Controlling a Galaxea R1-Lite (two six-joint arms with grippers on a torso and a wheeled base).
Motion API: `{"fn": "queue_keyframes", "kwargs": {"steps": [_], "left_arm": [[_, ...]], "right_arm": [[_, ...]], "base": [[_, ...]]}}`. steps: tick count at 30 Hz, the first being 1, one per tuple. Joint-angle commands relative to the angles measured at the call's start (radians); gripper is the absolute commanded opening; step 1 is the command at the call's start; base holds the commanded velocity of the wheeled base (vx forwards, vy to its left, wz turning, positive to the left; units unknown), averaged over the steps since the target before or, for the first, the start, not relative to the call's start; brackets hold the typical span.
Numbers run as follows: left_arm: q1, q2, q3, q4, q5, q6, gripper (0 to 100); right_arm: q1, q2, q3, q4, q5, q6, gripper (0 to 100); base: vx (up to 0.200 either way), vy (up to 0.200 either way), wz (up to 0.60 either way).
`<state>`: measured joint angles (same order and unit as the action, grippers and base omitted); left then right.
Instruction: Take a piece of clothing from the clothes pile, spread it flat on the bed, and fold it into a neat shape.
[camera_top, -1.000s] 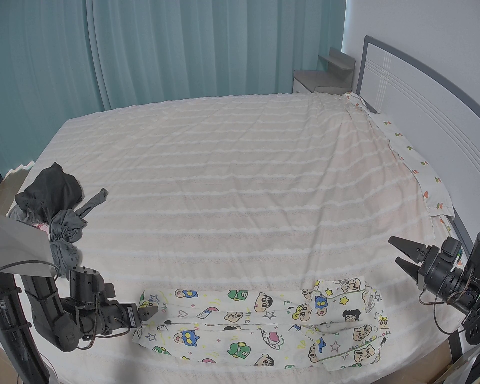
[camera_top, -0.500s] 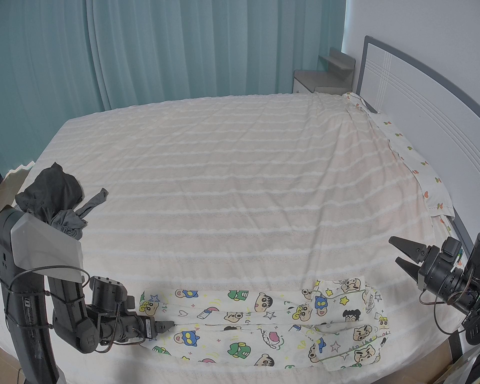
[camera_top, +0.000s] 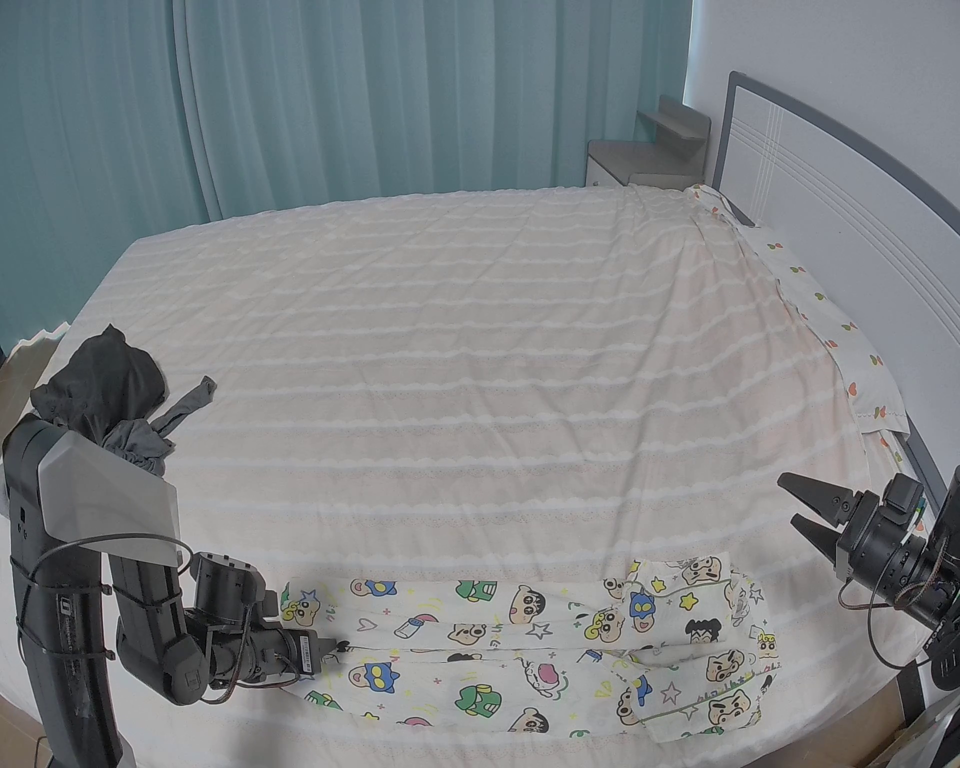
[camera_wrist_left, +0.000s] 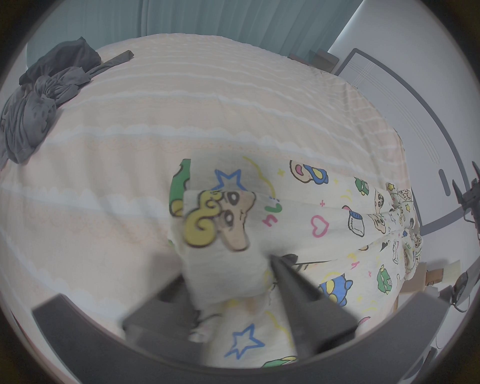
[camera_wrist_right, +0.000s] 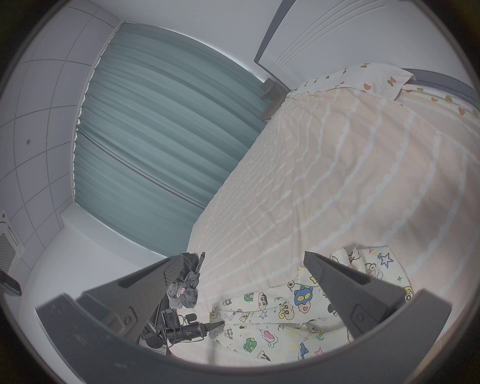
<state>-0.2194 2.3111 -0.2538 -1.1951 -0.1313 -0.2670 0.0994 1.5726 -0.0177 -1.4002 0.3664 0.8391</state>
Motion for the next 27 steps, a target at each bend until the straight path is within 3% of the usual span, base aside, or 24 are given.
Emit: {"fn": "queue_keyframes", "kwargs": {"steps": [1, 16, 27], "left_arm": [[-0.005, 0.004, -0.002, -0.001, -0.001, -0.001, 0], [0.031, -0.101, 0.059, -0.001, -0.002, -0.004, 0], [0.175, -0.193, 0.117, 0.002, -0.085, 0.0, 0]], "right_arm": [[0.0, 0.001, 0.018, 0.0, 0.0, 0.0, 100], [0.0, 0.0, 0.018, 0.0, 0.0, 0.0, 100], [0.0, -0.002, 0.018, 0.0, 0.0, 0.001, 100]], "base": [[0.0, 0.0, 0.0], [0.0, 0.0, 0.0], [0.0, 0.0, 0.0]]}}
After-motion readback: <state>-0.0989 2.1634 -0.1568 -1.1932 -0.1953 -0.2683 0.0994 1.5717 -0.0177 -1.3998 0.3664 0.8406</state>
